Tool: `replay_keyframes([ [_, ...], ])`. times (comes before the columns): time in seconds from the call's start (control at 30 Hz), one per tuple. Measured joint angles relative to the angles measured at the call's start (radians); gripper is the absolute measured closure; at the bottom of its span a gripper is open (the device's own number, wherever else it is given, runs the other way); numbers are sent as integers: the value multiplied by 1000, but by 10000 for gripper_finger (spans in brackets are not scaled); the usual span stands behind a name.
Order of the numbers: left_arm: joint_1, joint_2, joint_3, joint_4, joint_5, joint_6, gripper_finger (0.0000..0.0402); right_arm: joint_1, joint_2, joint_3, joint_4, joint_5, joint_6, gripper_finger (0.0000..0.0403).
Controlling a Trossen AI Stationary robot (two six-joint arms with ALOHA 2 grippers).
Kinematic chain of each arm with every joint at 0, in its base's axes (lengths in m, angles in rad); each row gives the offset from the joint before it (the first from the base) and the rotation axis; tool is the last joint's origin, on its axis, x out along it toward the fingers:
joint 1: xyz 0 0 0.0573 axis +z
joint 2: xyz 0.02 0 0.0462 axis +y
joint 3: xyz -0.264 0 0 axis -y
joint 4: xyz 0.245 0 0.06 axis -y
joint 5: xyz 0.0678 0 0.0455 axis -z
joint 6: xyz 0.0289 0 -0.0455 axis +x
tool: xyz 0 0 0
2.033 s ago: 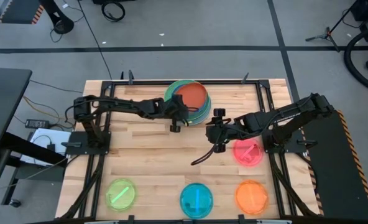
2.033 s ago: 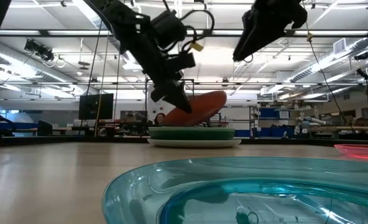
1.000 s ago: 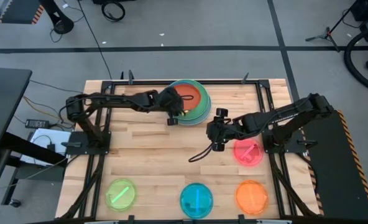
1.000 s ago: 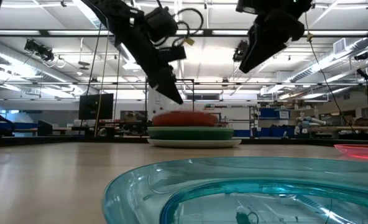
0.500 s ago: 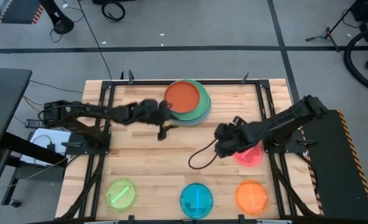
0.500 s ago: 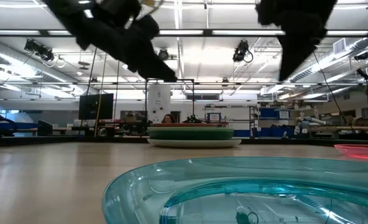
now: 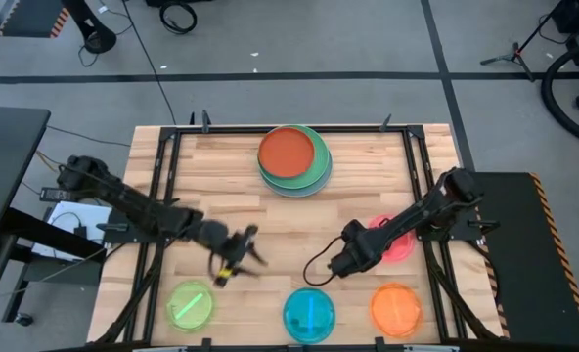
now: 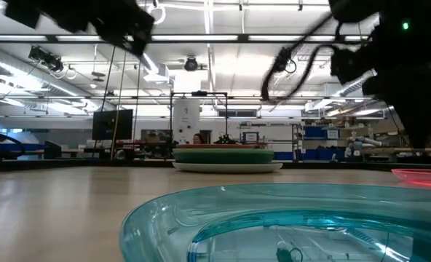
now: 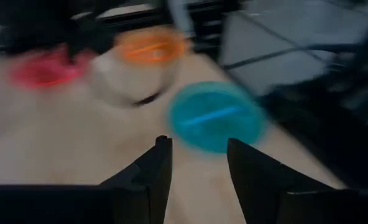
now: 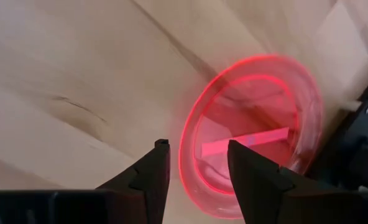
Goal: Stack plastic plates
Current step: Stack the pink transparent plate on top of the orange plate
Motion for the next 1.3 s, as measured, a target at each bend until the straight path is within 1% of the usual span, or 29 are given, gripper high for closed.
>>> replay_keyframes([
  [0.13, -145, 0, 0, 83, -6, -28, 242, -12, 60, -20, 47, -11, 1, 243],
  [0.2, -203, 0, 0, 113, -38, -34, 242, -19, 88, -20, 48, -10, -15, 247],
  [0.3, -246, 2, 1, 89, -83, -65, 242, -25, 121, -20, 47, -26, -24, 252],
  [0.43, -244, 12, 0, 39, -93, -110, 242, -26, 137, -21, 44, -55, -26, 253],
  [0.63, -233, 24, 1, 34, -102, -121, 242, -29, 177, -28, 19, -83, -40, 260],
  [0.77, -232, 39, 0, 26, -102, -120, 242, -37, 211, -74, 35, -152, -89, 288],
  [0.9, -229, 43, 1, 31, -101, -128, 242, -36, 226, -93, 14, -174, -98, 335],
  [1.0, -227, 43, 1, 30, -103, -131, 242, -37, 206, -97, 22, -173, -108, 384],
  [1.03, -227, 43, 1, 27, -110, -130, 242, -37, 195, -97, 22, -171, -114, 391],
  [1.1, -223, 36, 1, 0, -117, -120, 242, -38, 171, -97, 26, -170, -131, 391],
  [1.17, -209, 5, 1, -65, -124, -112, 242, -39, 142, -97, 22, -157, -156, 392],
  [1.23, -180, -47, 1, -163, -145, -112, 242, -39, 102, -81, -7, -114, -182, 396],
  [1.3, -139, -111, 1, -262, -163, -112, 242, -42, 66, -46, -56, -45, -226, 396],
])
